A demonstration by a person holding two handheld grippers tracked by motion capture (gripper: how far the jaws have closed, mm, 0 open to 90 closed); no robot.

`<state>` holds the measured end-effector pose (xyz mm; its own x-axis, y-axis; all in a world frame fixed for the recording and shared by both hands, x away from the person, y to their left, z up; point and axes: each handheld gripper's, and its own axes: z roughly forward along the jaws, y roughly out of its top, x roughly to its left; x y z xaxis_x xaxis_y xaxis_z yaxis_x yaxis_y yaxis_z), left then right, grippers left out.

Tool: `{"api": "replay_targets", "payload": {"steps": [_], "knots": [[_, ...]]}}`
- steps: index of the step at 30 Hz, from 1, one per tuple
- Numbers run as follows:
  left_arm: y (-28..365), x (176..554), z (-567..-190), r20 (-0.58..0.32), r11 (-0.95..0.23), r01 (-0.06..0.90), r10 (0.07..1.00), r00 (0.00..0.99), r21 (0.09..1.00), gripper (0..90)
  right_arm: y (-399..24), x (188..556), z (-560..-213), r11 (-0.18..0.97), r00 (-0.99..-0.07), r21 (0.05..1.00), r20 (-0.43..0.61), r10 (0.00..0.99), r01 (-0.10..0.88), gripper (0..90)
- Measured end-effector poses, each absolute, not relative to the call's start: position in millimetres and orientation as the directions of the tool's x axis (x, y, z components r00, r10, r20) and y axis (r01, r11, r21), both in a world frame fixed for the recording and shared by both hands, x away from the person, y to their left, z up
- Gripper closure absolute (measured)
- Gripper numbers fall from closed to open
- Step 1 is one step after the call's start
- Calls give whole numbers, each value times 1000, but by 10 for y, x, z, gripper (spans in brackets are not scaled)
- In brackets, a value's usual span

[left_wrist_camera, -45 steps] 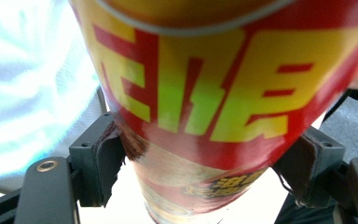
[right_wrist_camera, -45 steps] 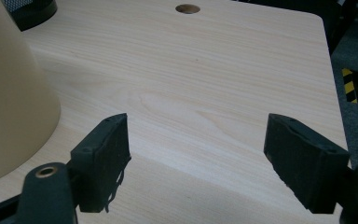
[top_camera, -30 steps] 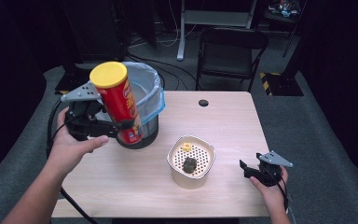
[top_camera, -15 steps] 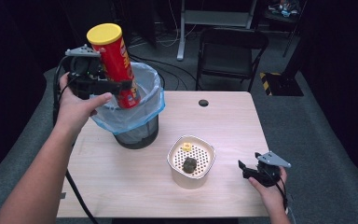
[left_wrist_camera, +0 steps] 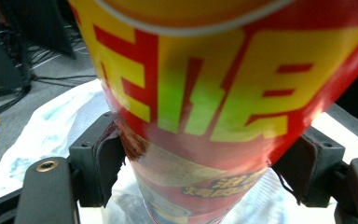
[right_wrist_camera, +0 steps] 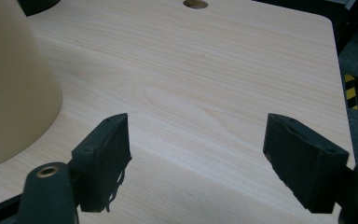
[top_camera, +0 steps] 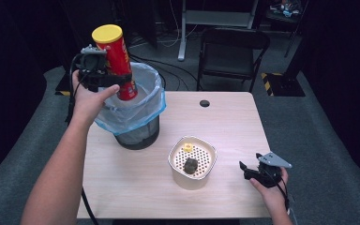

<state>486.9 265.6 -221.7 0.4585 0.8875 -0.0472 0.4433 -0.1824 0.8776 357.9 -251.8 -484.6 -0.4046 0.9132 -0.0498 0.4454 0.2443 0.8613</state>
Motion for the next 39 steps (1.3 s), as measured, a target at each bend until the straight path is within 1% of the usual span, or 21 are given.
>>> {"api": "replay_targets", "payload": {"steps": [8, 11, 13, 14, 15, 16, 17, 18, 21, 26, 30, 31, 33, 34, 36, 37, 39], "knots": [[2706, 5013, -2453, -72, -163, 505, 908, 414, 847, 235, -2490, 3583, -4846, 257, -412, 860, -60, 909, 440, 223], [2743, 5067, -2537, -103, -147, 545, 910, 401, 825, 234, -2494, 3584, -4847, 261, -418, 860, -62, 906, 438, 223], [2759, 5112, -2596, -132, -127, 591, 918, 375, 796, 233, -2500, 3585, -4848, 262, -415, 859, -64, 907, 440, 223], [2759, 5112, -2596, -132, -127, 591, 918, 375, 796, 231, -2500, 3585, -4848, 262, -415, 859, -64, 907, 440, 223], [2775, 5122, -2627, -110, -141, 601, 926, 360, 787, 216, -2500, 3586, -4848, 261, -416, 860, -63, 907, 439, 223], [2793, 5118, -2652, -116, -125, 602, 932, 345, 788, 190, -2498, 3584, -4846, 259, -418, 860, -60, 907, 439, 223], [2812, 5122, -2657, -116, -125, 606, 932, 343, 785, 140, -2498, 3583, -4846, 259, -418, 861, -60, 906, 438, 223], [2838, 5122, -2666, -136, -115, 619, 929, 344, 777, 125, -2499, 3583, -4846, 262, -418, 861, -64, 906, 436, 223], [2872, 5107, -2676, -130, -116, 620, 932, 338, 776, 119, -2500, 3581, -4846, 261, -418, 861, -63, 906, 436, 223], [2935, 5008, -2655, -100, -144, 596, 929, 357, 790, 149, -2492, 3577, -4839, 264, -417, 861, -68, 906, 435, 223], [2949, 4889, -2592, -79, -178, 577, 916, 392, 797, 216, -2494, 3576, -4841, 263, -415, 861, -68, 907, 434, 223], [2949, 4889, -2592, -79, -178, 577, 916, 392, 797, 248, -2494, 3576, -4841, 263, -415, 861, -68, 907, 434, 223], [2960, 4781, -2531, -81, -182, 547, 903, 422, 817, 257, -2493, 3573, -4840, 266, -416, 860, -69, 907, 436, 223], [2967, 4685, -2490, -92, -179, 531, 892, 443, 828, 283, -2492, 3568, -4838, 265, -415, 860, -68, 907, 437, 223], [2949, 4567, -2455, -108, -174, 518, 876, 470, 838, 295, -2495, 3571, -4841, 263, -414, 861, -68, 908, 435, 223], [2949, 4567, -2455, -108, -174, 518, 876, 470, 838, 316, -2495, 3571, -4841, 263, -414, 861, -68, 908, 435, 223], [2937, 4422, -2429, -100, -187, 499, 864, 493, 846, 328, -2492, 3569, -4837, 260, -410, 860, -65, 910, 440, 223]]}}
